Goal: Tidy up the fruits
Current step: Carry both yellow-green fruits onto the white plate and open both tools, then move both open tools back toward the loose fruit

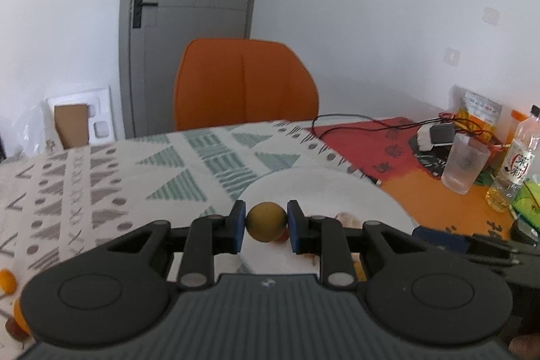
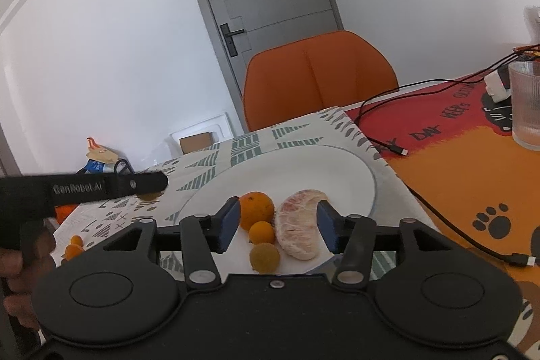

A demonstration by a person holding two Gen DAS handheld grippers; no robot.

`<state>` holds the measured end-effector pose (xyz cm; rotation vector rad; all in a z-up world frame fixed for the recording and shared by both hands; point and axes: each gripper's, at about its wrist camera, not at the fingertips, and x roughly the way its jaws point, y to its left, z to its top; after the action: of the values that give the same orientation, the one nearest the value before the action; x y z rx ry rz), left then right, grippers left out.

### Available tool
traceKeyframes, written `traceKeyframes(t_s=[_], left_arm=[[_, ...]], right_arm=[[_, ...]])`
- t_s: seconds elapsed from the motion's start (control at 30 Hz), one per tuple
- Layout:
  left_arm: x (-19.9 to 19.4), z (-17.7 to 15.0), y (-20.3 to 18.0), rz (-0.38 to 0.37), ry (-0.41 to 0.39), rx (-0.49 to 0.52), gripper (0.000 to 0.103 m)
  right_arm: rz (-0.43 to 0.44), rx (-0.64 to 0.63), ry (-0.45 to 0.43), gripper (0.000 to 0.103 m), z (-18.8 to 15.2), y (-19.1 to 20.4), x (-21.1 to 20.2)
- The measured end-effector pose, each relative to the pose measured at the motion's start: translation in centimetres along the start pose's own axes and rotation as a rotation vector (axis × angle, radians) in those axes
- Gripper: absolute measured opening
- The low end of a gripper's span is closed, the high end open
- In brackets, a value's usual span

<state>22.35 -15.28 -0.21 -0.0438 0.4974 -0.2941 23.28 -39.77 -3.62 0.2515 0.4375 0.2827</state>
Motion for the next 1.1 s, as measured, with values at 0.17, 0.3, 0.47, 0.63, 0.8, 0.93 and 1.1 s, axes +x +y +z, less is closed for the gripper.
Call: traceKeyframes(t_s=[0.17,0.3,0.47,0.63,0.8,0.93,1.1], left_arm=[[-0.6,0.4,-0.5,0.018,-0.027,0.018,0.042],[-1.4,0.0,0.4,0.069,-0.039,0.029,0.065],[-2.9,-0.3,2.6,0.166,-0.040,0.003,0.089],[-4.3,-0.7,5.2,0.213,-0.023,-0.048,0.092],[-6.0,-1.0,7.0,0.251,0.004,-0.058,0.093],[-7.7,-1.2,8.1,0.285,-0.017,-0.066,0.093],[-9.3,-1.7,9.6,0.319,-0.028,-0.103,0.093]], right_arm=[[-0.004,0.000,0.007,0.052,0.0,0.2,-0.1],[0.006,-0.015,0.009,0.055,-0.1,1.0,-0.1],[0.027,-0.015,0.012,0.064,-0.1,2.3,0.1],[0.036,-0.032,0.009,0.076,-0.1,4.0,0.1],[0.022,-0.046,0.003,0.092,-0.2,5.8,0.1],[0.038,-0.054,0.008,0.094,-0.3,7.3,0.2],[0.055,-0.083,0.018,0.099,-0.4,9.0,0.3]])
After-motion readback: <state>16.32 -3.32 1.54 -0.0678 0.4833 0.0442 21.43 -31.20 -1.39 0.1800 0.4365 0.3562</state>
